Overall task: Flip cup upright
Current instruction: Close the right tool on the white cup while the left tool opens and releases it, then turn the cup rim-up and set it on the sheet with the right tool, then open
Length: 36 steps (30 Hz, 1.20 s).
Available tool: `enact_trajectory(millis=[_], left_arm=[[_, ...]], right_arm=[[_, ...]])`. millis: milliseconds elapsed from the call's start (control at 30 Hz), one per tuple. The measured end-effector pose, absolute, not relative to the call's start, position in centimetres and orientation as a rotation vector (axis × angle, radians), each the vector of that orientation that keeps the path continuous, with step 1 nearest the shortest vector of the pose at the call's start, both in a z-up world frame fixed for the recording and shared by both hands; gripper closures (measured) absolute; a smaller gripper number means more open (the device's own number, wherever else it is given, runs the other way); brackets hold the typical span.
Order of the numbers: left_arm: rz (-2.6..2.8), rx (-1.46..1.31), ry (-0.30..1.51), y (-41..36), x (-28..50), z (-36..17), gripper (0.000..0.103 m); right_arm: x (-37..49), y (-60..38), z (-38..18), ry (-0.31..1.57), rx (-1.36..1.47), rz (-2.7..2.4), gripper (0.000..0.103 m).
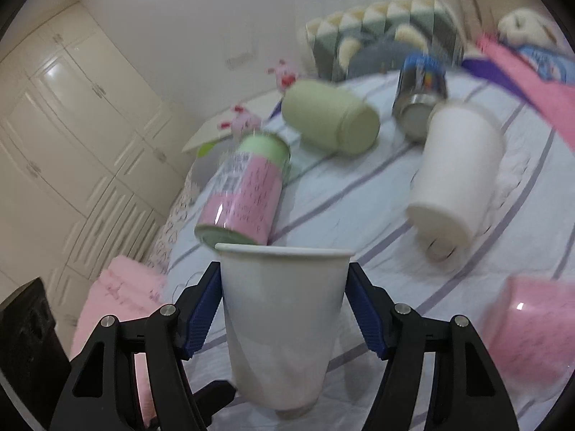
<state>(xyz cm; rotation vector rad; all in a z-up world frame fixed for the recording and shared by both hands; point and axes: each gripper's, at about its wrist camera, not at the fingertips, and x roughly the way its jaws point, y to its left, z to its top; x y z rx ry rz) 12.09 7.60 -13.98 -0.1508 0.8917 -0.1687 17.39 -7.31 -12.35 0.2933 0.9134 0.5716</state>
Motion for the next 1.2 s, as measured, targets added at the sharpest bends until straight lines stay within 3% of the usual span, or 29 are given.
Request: enact_trajectory(millis=[467,533,667,1200], left_arm=[[-0.108,-0.162,0.944,6.4,13.5,-16.1,0.006],[-0.106,-0.153,0.936,6.5,12.9,-16.1,0.006],[-0.091,-0.131,0.918,6.5,11.8,-15.7,0.006],[-0.029,-0.071,0.702,4.4,5.8,-9.0,0.004]], right_arm=[[14.1,-7.4,-11.6,0.667,0.036,0.494,0.032],[13.6,-7.6,-11.6,0.66,0.034,0.492,0.023],[12.7,-8.1,-11.2,0.646,0.047,0.484,0.021],[5.4,-12.0,-5.8,0.466,-0.025,0.404,0.02]])
